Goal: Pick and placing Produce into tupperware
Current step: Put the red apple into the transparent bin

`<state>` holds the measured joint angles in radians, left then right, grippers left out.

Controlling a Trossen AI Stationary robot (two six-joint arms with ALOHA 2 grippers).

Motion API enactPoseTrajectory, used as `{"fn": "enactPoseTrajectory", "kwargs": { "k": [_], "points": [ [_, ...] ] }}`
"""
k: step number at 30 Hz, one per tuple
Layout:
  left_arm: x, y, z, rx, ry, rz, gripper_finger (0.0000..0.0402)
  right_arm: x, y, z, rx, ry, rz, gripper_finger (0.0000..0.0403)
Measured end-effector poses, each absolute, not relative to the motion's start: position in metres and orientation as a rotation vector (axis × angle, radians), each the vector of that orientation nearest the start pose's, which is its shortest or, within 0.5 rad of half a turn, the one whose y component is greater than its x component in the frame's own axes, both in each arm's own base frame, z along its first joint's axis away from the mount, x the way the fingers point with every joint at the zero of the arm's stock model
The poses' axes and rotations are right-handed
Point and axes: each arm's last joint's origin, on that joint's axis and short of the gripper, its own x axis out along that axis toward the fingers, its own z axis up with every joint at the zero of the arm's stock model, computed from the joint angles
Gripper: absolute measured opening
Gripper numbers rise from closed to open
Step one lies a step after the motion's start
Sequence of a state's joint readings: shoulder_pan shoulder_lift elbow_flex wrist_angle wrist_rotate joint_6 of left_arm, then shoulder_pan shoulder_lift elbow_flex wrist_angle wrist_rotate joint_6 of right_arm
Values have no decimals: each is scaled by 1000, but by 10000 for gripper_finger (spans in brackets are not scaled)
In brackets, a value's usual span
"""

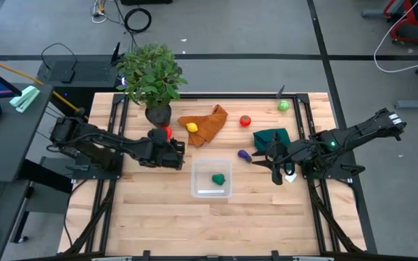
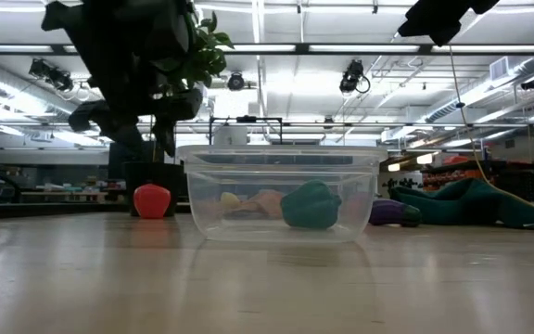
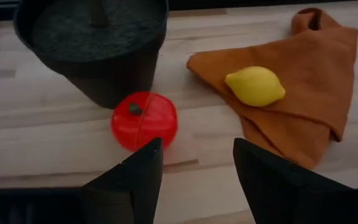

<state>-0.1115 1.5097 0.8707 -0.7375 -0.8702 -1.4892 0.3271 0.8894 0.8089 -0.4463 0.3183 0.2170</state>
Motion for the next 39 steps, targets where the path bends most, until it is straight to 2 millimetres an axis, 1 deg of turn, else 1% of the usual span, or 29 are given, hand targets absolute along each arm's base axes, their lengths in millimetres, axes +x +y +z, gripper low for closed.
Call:
{"fn": "enactPoseTrajectory", "kwargs": {
  "k": [6,12,17,22,24,29,32,35,39],
  "points": [
    [252,11,183,-666,499,1372,203,179,51,302,47,488,-44,95],
    [249,27,182,-681,504,1440,227,179,51,302,61,485,-60,95],
    [247,40,180,-747,530,1470,258,179,51,302,92,483,-72,95],
    [242,45,169,-835,585,1463,300,179,51,302,106,483,-76,95],
    [240,45,165,-845,590,1463,317,179,51,302,114,483,-77,95],
    [240,48,165,-833,568,1476,365,179,51,302,114,483,-78,95],
    [240,52,165,-839,563,1494,391,179,51,302,115,483,-78,95],
    [240,56,163,-841,577,1499,396,179,51,302,116,483,-78,95],
    [247,62,160,-847,594,1438,392,179,51,302,116,483,-78,95]
  ]
}}
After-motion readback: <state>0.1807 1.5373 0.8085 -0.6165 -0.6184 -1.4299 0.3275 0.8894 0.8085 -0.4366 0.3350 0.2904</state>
